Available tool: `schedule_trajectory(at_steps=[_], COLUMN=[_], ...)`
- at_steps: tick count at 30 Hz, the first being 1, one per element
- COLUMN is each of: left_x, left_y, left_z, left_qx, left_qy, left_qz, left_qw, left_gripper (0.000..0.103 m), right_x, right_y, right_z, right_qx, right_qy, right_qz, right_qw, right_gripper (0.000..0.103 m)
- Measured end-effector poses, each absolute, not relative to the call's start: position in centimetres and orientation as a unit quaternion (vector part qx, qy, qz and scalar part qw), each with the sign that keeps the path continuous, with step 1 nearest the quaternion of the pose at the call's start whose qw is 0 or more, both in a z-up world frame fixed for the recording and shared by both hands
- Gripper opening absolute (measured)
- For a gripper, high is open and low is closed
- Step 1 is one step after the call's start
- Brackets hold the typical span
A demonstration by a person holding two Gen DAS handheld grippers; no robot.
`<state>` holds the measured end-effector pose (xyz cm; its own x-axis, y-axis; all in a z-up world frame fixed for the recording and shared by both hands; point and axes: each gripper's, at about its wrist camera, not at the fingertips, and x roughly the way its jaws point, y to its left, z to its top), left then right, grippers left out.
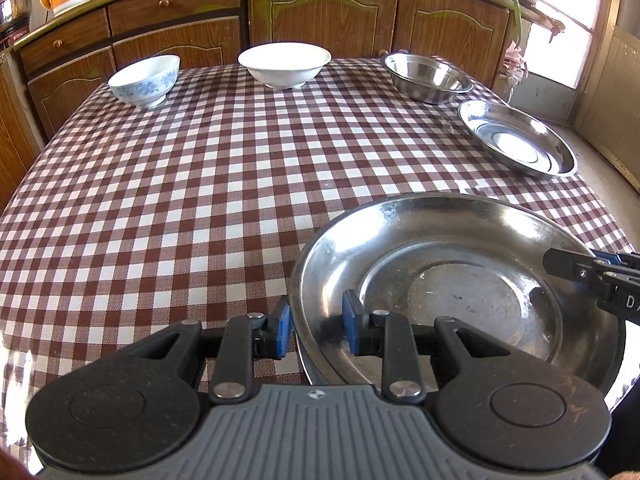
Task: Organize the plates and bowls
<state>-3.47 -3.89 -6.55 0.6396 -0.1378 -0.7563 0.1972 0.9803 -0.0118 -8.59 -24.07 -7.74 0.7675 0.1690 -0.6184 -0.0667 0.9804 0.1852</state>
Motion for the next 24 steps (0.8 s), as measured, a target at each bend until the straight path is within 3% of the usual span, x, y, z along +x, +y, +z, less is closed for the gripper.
schedule_trajectory(at_steps=[20, 24], left_x=[-4.1, -4.2], left_y=[-3.8, -4.2], left_z=[-7.6, -7.9], left_qx=[0.051, 0.068], left_qy=[0.418, 0.413], left_qz=[-0.096, -0.096], left_qw=[0.902, 0.903], left_gripper=[0.029, 0.031], right_x=[-9.1, -8.9], right_y=[-24.0, -23.5], right_z=[-8.9, -8.9], right_qx=[0.061, 0.043], right_qy=[0.359, 0.357], right_qz=[0.062, 0.061], right_qw=[0.929, 0.931], right_gripper=[0.027, 0.034])
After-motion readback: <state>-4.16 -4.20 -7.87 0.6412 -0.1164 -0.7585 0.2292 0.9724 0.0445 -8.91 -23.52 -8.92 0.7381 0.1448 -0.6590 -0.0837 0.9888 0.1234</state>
